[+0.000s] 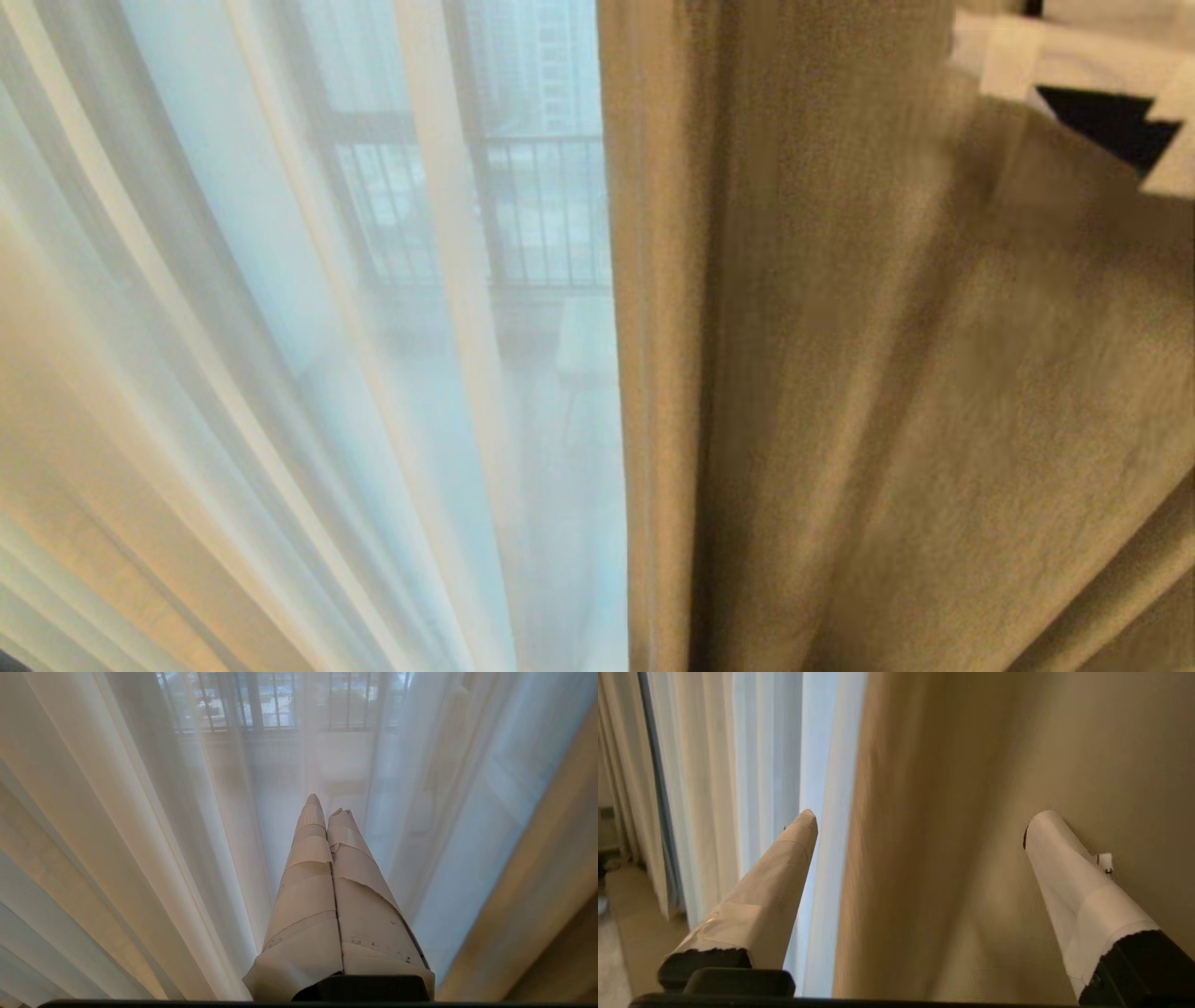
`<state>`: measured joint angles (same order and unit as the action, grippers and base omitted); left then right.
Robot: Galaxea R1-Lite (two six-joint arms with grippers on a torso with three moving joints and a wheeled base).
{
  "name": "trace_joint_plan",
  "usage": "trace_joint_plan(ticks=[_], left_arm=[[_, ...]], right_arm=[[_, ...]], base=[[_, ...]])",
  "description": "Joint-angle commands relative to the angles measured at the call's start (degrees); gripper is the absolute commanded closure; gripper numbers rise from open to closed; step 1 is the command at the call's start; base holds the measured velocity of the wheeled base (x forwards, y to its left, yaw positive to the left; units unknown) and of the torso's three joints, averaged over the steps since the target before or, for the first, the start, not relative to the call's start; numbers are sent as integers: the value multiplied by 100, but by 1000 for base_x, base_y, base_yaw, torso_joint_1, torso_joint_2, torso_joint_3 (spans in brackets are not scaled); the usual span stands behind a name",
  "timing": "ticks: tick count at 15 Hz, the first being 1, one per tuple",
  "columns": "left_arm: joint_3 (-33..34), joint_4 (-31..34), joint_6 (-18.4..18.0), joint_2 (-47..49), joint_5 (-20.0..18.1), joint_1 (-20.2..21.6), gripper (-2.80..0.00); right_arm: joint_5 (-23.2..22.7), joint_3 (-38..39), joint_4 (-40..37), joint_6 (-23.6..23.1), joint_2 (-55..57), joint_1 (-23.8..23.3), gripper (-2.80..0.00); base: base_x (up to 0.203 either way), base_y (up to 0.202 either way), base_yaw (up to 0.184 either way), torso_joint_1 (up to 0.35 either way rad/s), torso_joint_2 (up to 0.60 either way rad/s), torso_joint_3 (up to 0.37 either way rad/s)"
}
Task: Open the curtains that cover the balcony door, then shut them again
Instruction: Close the outer curtains on both sides
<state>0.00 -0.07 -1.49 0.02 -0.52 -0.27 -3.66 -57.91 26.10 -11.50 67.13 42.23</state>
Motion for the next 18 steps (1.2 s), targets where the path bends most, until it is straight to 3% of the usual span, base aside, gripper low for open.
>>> trace_joint_plan(ticks=[1, 6, 7, 14, 18], left_arm=[[0, -1, -1, -2, 0, 0, 0], [0, -1, -1, -2, 0, 0, 0], [0, -1, -1, -2, 0, 0, 0], [0, -1, -1, -2, 0, 0, 0], [0, -1, -1, -2, 0, 0, 0]], right_arm=[[-3, 818, 18, -3, -790, -126, -280], [-18, 2094, 27, 242, -1589, -938, -280], [-27, 2333, 36, 286, -1704, -1189, 0], [-35, 3424, 88, 638, -2102, -2718, 0], [-13, 4084, 514, 648, -2172, -3161, 0]], base=[[0, 0, 0, 0, 0, 0], [0, 0, 0, 0, 0, 0], [0, 0, 0, 0, 0, 0], [0, 0, 0, 0, 0, 0], [0, 0, 0, 0, 0, 0]])
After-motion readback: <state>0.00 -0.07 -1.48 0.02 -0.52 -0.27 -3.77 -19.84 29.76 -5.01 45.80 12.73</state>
